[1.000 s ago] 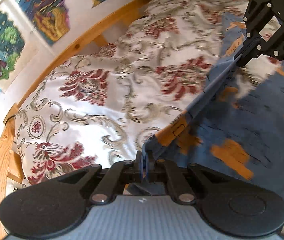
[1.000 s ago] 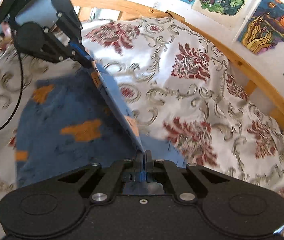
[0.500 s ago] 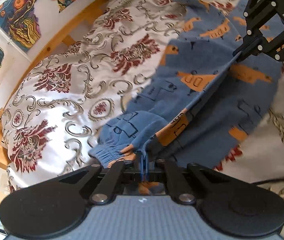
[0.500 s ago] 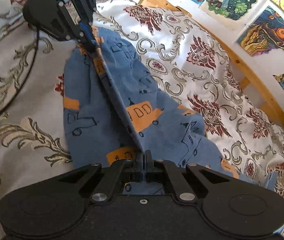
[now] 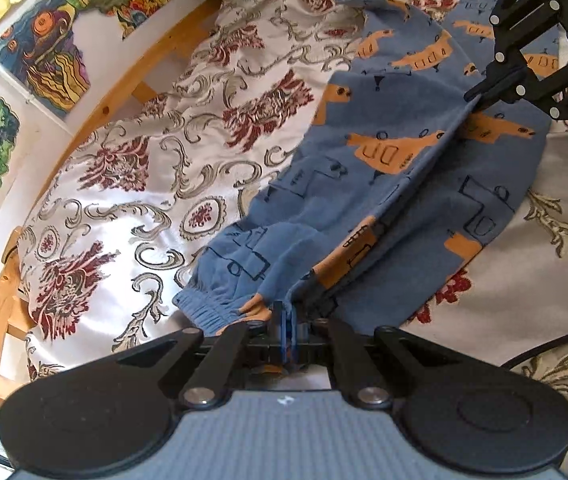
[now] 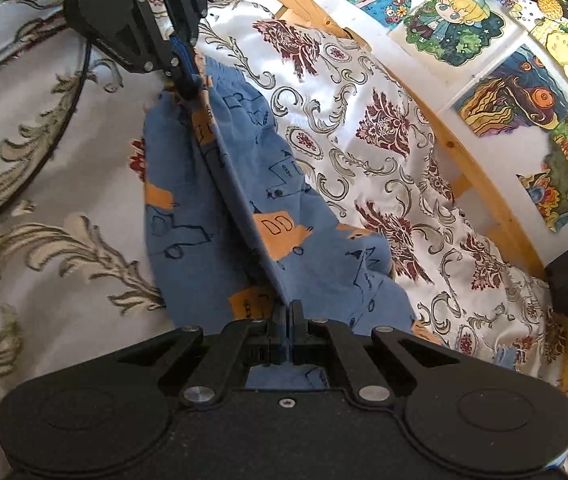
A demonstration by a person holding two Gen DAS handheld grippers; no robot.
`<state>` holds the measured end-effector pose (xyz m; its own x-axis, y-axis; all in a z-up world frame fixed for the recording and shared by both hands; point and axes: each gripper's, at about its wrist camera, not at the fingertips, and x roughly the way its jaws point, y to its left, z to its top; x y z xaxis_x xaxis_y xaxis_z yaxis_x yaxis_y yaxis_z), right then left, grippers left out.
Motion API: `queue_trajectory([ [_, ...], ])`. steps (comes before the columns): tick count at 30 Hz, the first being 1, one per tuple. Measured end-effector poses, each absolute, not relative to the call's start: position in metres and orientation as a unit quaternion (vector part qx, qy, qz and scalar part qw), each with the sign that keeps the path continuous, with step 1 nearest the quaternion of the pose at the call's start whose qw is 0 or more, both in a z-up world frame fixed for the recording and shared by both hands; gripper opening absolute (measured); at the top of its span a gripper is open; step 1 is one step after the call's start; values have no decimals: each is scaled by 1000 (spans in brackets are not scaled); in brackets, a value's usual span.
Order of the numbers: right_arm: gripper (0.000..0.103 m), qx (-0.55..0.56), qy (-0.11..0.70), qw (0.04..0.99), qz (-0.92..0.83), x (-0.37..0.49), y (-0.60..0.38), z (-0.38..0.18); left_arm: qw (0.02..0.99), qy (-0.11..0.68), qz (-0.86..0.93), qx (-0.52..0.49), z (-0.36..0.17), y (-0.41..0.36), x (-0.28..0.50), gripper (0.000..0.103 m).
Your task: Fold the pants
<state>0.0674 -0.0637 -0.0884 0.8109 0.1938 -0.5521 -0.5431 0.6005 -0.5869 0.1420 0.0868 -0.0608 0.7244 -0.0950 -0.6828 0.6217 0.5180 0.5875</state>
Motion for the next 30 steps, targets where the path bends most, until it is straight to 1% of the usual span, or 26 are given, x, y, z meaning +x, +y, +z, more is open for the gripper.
queue_trajectory([
  [5, 0, -418, 230, 852, 214, 58, -55, -98, 818, 287, -226, 445, -58, 91, 131, 2],
  [7, 16, -420, 232, 851, 213, 57, -55, -103, 812, 277, -226, 462, -61, 92, 127, 3],
  [8, 28, -422, 233, 850, 211, 58, -56, -105, 810, 274, -225, 467, -63, 93, 125, 3],
  [9, 34, -425, 233, 850, 208, 58, -57, -107, 808, 275, -227, 470, -65, 93, 124, 7],
  [10, 35, -425, 233, 850, 206, 58, -58, -108, 806, 275, -230, 471, -66, 93, 123, 12],
  [11, 36, -425, 234, 851, 204, 59, -59, -108, 806, 274, -230, 472, -67, 93, 122, 14],
  [12, 38, -423, 235, 852, 200, 60, -60, -108, 807, 274, -227, 471, -67, 93, 122, 18],
  [14, 39, -420, 238, 853, 197, 63, -62, -109, 811, 273, -226, 466, -66, 93, 120, 23],
  [15, 39, -419, 238, 854, 196, 65, -63, -109, 812, 272, -224, 466, -66, 92, 120, 26],
  [17, 37, -419, 239, 853, 198, 68, -63, -110, 809, 265, -224, 475, -68, 89, 118, 28],
  [19, 21, -425, 243, 848, 205, 71, -63, -111, 806, 255, -223, 485, -70, 85, 117, 32],
  [20, 1, -427, 246, 846, 205, 71, -63, -112, 806, 252, -224, 487, -70, 83, 117, 32],
  [22, 0, -426, 246, 845, 209, 70, -65, -111, 805, 248, -226, 489, -71, 81, 118, 31],
  [23, 0, -424, 246, 846, 210, 69, -66, -110, 803, 248, -228, 492, -71, 79, 119, 28],
  [24, 0, -425, 246, 845, 211, 68, -66, -109, 800, 250, -232, 494, -70, 79, 119, 17],
  [25, 0, -427, 245, 845, 212, 66, -66, -109, 796, 252, -235, 497, -70, 80, 120, 13],
  [26, 0, -429, 243, 843, 213, 64, -66, -108, 794, 252, -236, 500, -70, 80, 120, 12],
  [28, 0, -435, 240, 841, 215, 58, -63, -107, 792, 252, -237, 503, -70, 81, 119, 7],
  [30, 0, -443, 239, 836, 218, 53, -61, -106, 791, 253, -237, 505, -71, 83, 119, 5],
])
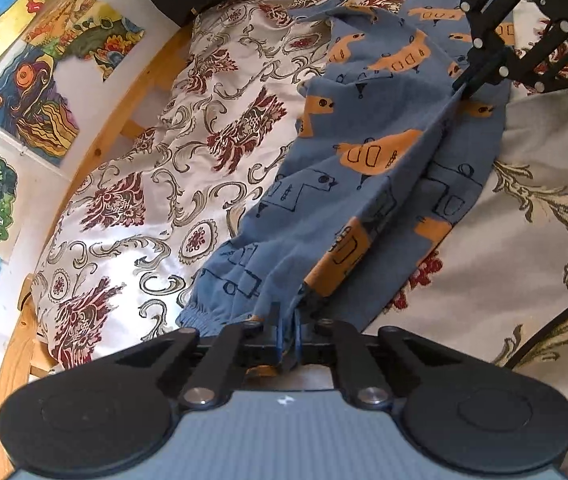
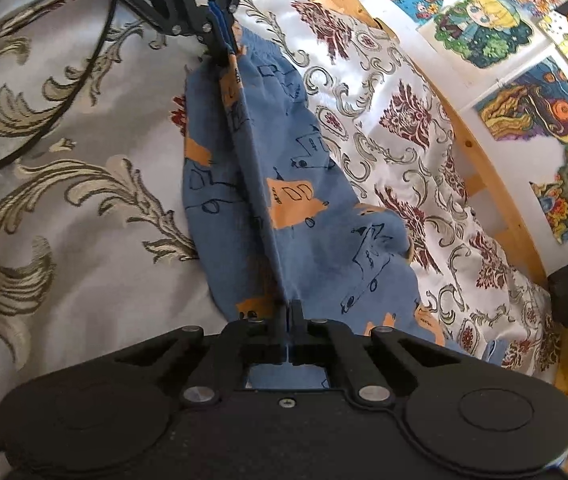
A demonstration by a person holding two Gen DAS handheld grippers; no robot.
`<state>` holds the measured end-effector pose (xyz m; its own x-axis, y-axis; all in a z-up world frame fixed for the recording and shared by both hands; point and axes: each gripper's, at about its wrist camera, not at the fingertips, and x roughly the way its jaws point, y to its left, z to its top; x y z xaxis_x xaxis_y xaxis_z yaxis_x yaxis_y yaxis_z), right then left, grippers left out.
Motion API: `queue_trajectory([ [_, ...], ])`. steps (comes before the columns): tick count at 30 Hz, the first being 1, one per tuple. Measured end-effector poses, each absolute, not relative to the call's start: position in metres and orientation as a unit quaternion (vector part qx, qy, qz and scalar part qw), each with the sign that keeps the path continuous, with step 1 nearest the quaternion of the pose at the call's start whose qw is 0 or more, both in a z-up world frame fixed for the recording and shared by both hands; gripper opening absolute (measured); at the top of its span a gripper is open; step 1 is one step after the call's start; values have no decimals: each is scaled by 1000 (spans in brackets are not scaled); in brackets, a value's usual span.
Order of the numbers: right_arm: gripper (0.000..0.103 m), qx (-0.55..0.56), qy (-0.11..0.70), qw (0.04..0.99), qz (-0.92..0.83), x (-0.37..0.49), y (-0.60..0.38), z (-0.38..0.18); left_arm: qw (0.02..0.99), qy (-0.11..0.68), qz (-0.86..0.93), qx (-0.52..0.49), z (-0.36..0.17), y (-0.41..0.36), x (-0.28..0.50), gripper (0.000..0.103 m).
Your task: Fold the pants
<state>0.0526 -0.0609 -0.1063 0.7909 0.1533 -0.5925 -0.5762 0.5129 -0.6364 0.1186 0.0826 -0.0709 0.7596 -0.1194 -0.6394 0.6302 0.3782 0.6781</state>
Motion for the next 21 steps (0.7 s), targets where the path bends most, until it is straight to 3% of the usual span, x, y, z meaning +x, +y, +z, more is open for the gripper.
queue_trajectory([
  [21, 0, -445, 262, 824, 234, 32, -51, -110, 759, 302, -249, 521, -87, 86, 119, 4],
])
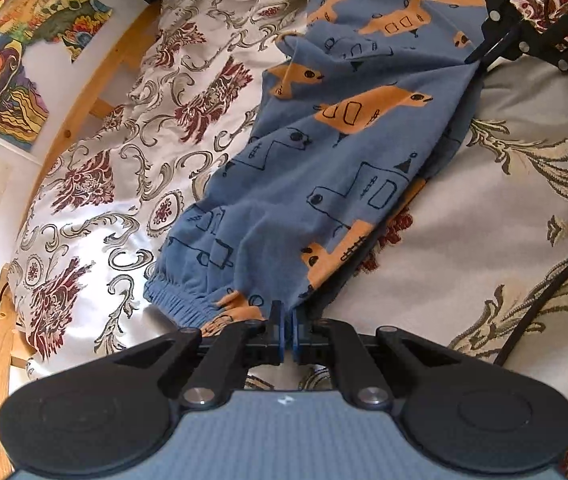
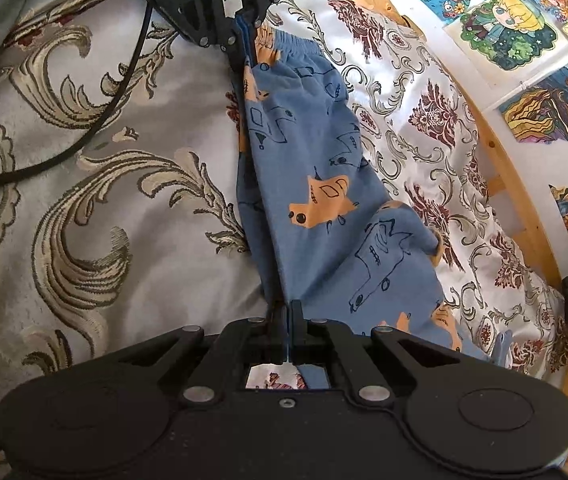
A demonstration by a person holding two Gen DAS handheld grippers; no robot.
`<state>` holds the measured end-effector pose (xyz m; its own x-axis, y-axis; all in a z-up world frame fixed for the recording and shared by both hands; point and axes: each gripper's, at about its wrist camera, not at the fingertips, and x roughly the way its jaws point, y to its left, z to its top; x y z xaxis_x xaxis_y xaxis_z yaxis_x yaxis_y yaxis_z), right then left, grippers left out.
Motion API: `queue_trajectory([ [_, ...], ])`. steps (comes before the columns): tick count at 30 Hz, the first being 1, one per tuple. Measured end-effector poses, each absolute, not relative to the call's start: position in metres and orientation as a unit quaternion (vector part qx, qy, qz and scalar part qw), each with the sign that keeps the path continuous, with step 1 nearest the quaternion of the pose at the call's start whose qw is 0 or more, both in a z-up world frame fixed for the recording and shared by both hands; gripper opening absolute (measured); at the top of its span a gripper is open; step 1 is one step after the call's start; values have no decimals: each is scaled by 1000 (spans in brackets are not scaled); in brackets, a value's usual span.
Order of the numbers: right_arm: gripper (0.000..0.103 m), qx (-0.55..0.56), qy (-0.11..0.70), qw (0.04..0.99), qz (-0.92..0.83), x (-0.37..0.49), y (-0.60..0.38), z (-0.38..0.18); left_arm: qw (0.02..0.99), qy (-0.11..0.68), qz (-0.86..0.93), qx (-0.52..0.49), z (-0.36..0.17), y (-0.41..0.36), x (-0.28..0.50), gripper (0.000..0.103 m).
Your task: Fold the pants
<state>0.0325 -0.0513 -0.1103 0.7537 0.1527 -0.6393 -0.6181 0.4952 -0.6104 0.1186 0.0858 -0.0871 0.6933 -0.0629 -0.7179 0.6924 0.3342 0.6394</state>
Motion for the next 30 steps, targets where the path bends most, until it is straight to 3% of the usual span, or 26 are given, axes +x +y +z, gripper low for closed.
queue_trajectory([
  [5, 2, -419, 269, 833, 243, 35, -60, -105, 750, 309, -245, 531, -89, 82, 120, 5],
  [7, 29, -387, 278, 845, 243, 39, -73, -91, 754, 318, -244, 520, -85, 81, 122, 8],
  [8, 50, -361, 281, 856, 241, 42, -85, -77, 760, 326, -244, 506, -81, 80, 123, 10],
  [9, 61, -338, 286, 865, 238, 45, -95, -67, 767, 336, -246, 489, -76, 80, 124, 14],
  [11, 71, -283, 306, 881, 224, 55, -123, -44, 783, 354, -253, 444, -61, 78, 124, 26],
  [13, 89, -225, 321, 895, 211, 61, -158, -25, 806, 355, -257, 399, -46, 70, 118, 52],
  [14, 101, -198, 329, 900, 207, 63, -174, -18, 817, 351, -257, 380, -39, 64, 114, 55],
  [17, 102, -122, 357, 908, 184, 69, -224, -6, 842, 344, -261, 324, -24, 31, 102, 70],
  [19, 102, -92, 363, 914, 154, 68, -251, -7, 856, 336, -254, 298, -22, 1, 96, 97],
  [26, 102, 82, 369, 921, 94, 82, -317, -19, 884, 326, -178, 285, -54, -121, 87, 102],
  [30, 102, 104, 375, 915, 107, 86, -319, -23, 888, 350, -132, 268, -73, -149, 95, 95],
])
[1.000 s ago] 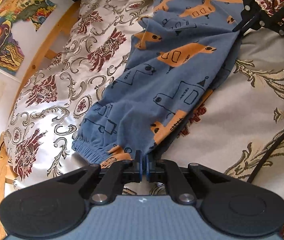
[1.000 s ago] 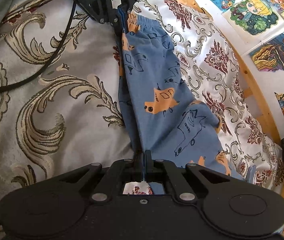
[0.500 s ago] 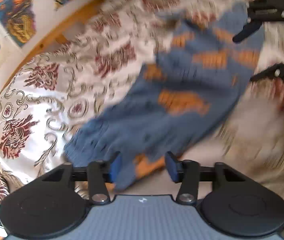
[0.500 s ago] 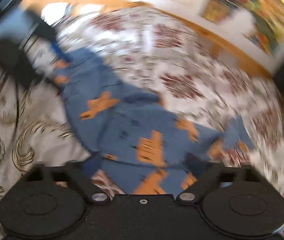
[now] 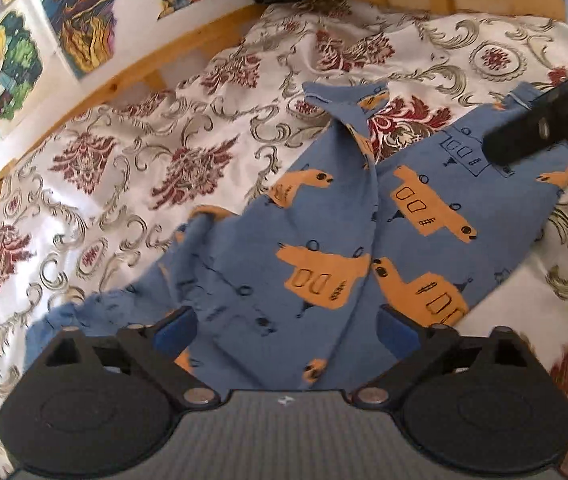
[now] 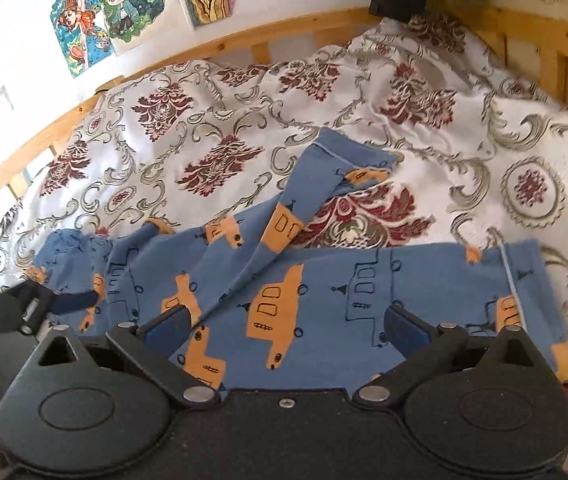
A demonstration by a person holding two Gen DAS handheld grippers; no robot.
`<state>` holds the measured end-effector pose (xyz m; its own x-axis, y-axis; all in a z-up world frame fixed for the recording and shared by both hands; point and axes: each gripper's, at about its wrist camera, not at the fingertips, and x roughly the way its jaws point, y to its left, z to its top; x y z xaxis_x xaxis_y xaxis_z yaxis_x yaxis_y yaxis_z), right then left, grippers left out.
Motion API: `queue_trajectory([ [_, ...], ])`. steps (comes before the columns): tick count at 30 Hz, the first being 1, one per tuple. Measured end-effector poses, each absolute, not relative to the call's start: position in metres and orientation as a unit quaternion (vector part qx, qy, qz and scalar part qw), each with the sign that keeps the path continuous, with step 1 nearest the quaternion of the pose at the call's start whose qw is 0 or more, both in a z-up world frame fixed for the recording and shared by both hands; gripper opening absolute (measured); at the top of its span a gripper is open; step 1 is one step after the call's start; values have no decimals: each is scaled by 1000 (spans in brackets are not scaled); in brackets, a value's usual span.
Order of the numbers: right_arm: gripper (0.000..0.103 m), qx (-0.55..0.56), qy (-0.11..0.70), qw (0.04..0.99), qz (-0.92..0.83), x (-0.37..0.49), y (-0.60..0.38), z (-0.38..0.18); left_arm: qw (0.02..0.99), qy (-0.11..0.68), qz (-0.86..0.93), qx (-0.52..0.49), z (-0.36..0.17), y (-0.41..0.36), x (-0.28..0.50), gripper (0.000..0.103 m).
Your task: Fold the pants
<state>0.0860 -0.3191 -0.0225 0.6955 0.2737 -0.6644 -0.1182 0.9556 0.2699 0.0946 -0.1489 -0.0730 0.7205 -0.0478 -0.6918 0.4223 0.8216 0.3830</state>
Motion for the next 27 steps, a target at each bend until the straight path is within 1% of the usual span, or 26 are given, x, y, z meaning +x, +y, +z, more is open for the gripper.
queue_trajectory([
  [2, 102, 95, 374, 916, 112, 87, -314, -23, 884, 347, -127, 285, -82, -153, 94, 89],
  [4, 102, 87, 373, 916, 118, 89, -309, -23, 880, 348, -126, 298, -90, -152, 94, 77],
  [5, 102, 84, 376, 915, 120, 91, -307, -24, 879, 352, -129, 297, -92, -151, 94, 75],
  [6, 102, 81, 380, 913, 122, 92, -305, -26, 879, 355, -132, 290, -94, -148, 95, 69],
  [7, 102, 80, 383, 912, 121, 95, -304, -28, 879, 359, -135, 282, -94, -147, 96, 60],
  [8, 102, 77, 388, 911, 120, 97, -302, -30, 878, 365, -138, 276, -95, -145, 97, 55],
  [9, 99, 77, 391, 909, 120, 99, -301, -32, 877, 370, -141, 273, -95, -145, 99, 45],
  [10, 97, 76, 396, 907, 121, 102, -300, -33, 875, 374, -144, 271, -96, -144, 100, 29],
  [12, 92, 67, 403, 905, 116, 111, -297, -36, 872, 379, -150, 271, -96, -144, 100, 14],
  [13, 91, 54, 408, 904, 117, 119, -295, -36, 871, 378, -154, 272, -97, -144, 98, 10],
  [15, 87, 18, 403, 908, 117, 136, -289, -33, 871, 376, -157, 275, -96, -144, 96, 3],
  [17, 85, -12, 398, 910, 113, 159, -283, -26, 870, 373, -157, 283, -96, -146, 92, 3],
  [22, 77, -35, 407, 909, 89, 237, -276, -9, 872, 361, -161, 290, -96, -149, 90, 2],
  [23, 72, -38, 410, 908, 78, 251, -275, -8, 871, 366, -162, 284, -97, -149, 91, 2],
  [24, 65, -40, 415, 906, 69, 265, -272, -6, 872, 368, -164, 279, -97, -149, 93, 2],
  [27, 58, -40, 445, 893, 58, 300, -263, -4, 873, 367, -166, 276, -97, -148, 94, 2],
])
